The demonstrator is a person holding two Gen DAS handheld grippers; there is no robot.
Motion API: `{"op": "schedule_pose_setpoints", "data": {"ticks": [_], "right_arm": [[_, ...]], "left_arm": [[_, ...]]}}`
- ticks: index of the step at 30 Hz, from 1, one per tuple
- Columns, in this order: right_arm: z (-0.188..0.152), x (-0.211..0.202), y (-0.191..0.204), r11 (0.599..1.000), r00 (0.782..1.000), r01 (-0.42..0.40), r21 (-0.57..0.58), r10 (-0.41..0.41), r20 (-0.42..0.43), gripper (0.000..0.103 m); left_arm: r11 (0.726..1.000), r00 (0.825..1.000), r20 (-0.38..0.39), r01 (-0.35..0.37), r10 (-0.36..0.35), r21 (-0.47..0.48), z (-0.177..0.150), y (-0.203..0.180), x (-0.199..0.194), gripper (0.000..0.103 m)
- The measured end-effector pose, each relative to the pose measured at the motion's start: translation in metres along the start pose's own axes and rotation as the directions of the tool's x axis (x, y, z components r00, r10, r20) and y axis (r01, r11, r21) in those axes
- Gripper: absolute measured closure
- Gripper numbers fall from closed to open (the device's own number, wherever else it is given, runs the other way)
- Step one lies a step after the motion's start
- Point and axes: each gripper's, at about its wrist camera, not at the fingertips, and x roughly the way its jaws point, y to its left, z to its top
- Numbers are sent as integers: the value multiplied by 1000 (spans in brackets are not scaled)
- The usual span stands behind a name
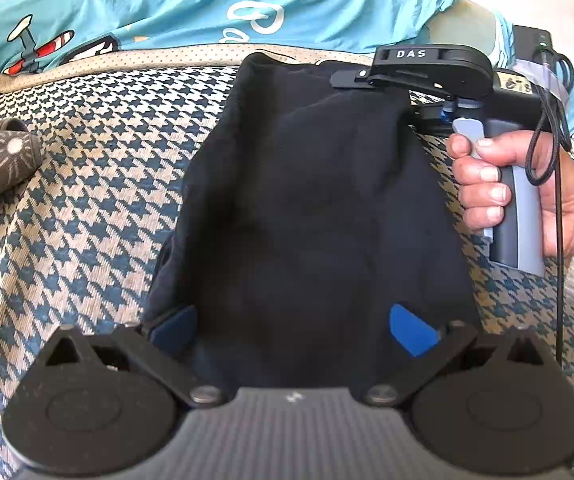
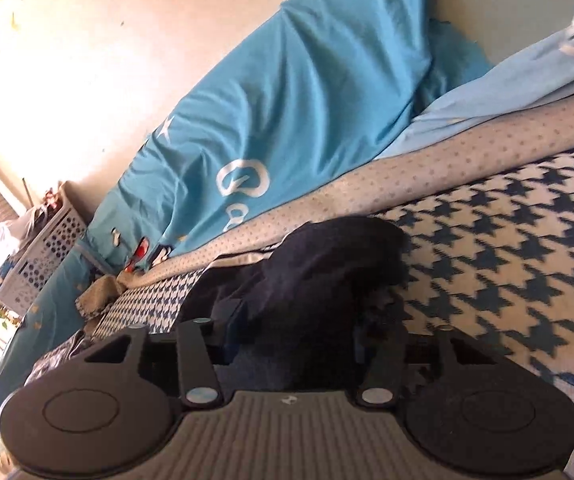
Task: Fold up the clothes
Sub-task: 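Grasp the black strip's collar end with the right gripper and lift it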
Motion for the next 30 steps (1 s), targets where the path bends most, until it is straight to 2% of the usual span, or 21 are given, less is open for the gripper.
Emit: {"op": "schedule_pose_setpoints", "data": {"ticks": [5, 8, 20, 30], "right_arm": [[-2, 7, -7, 998, 999, -38, 44, 39, -21, 82], [-4, 10, -4, 998, 999, -43, 41, 44, -24, 89], [-2, -2, 11, 1000, 999, 27, -5, -26, 33, 93], [2, -22, 11, 995, 990, 99, -15, -97, 104, 94]], "left_arm": [[1000, 1000, 3, 1, -1, 3, 2, -3, 2, 0], [1000, 1000, 5, -6, 6, 9, 2, -5, 4, 0], [1000, 1000, 28, 7, -7, 17, 4, -11, 2, 0], [996, 994, 102, 36, -45, 83, 8, -23, -11, 0]]}}
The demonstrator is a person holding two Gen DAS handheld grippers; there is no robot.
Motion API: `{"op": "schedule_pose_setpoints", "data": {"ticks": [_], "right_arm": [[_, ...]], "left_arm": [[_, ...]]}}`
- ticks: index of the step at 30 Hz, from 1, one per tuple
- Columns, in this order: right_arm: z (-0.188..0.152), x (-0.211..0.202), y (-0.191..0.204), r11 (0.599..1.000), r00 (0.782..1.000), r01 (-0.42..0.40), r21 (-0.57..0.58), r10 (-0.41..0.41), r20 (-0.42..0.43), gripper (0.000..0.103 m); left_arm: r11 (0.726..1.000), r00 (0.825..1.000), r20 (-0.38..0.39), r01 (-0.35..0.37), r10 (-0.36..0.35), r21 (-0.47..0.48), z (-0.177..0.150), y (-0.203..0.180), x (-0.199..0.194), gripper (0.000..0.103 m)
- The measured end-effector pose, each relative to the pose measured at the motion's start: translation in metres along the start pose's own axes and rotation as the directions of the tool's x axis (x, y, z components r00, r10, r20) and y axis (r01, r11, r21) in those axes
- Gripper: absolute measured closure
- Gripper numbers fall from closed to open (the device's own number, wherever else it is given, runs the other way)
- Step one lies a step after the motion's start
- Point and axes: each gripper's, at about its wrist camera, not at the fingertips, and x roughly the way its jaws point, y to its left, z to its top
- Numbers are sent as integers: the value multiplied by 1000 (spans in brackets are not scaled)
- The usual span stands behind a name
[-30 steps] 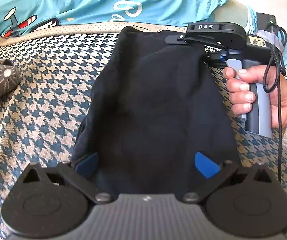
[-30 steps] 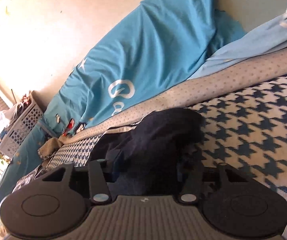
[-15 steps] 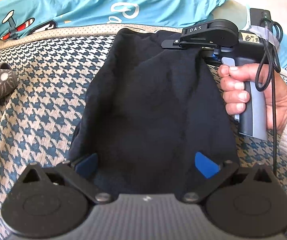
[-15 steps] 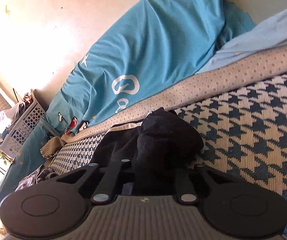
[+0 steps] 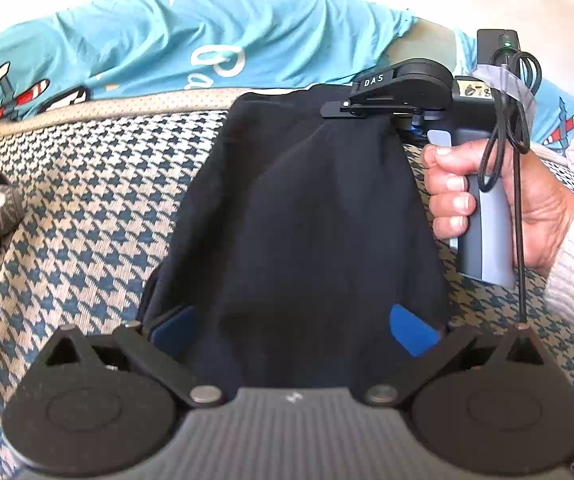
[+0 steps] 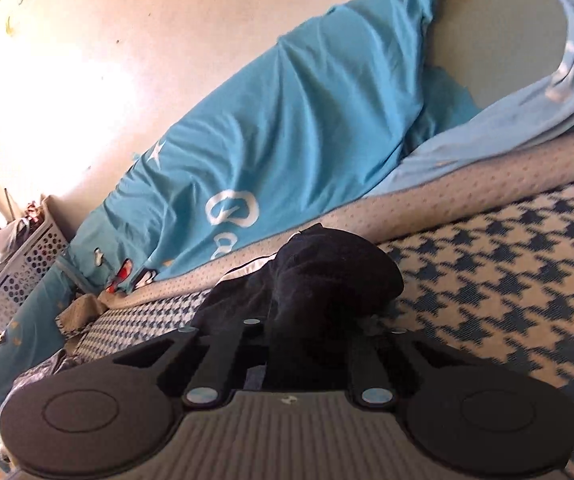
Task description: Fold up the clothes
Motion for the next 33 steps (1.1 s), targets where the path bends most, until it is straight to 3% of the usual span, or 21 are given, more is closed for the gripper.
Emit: {"op": "schedule_pose_setpoints", "data": {"ticks": [10, 15, 21, 23, 26, 31, 33], "right_arm": [[20, -42, -54, 990, 986, 109, 90, -119, 114, 94], [31, -73, -100, 962, 954, 199, 185, -233, 188, 94], [34, -104, -132, 921, 908, 313, 232, -362, 213, 94], [37, -114, -132, 905, 886, 356, 232, -406, 224, 94], [41, -131, -130, 865, 837, 435, 252, -491, 243, 94], [38, -166, -136, 744, 717, 582, 327, -660, 226, 93], [35, -173, -141, 739, 721, 584, 336, -663, 204, 90]], "left_arm": [[1000, 1000, -1, 15, -15, 12, -1, -3, 1, 0], [999, 1000, -3, 26, -26, 28, -1, -8, 2, 0], [998, 999, 3, 35, -35, 43, 0, -11, 0, 0], [998, 999, 7, 38, -38, 48, 0, -13, -2, 0], [998, 999, 13, 36, -37, 59, 0, -15, -5, 0], [997, 999, 19, 32, -34, 76, -1, -19, -7, 0], [996, 999, 29, 21, -23, 88, -3, -19, -7, 0]]}}
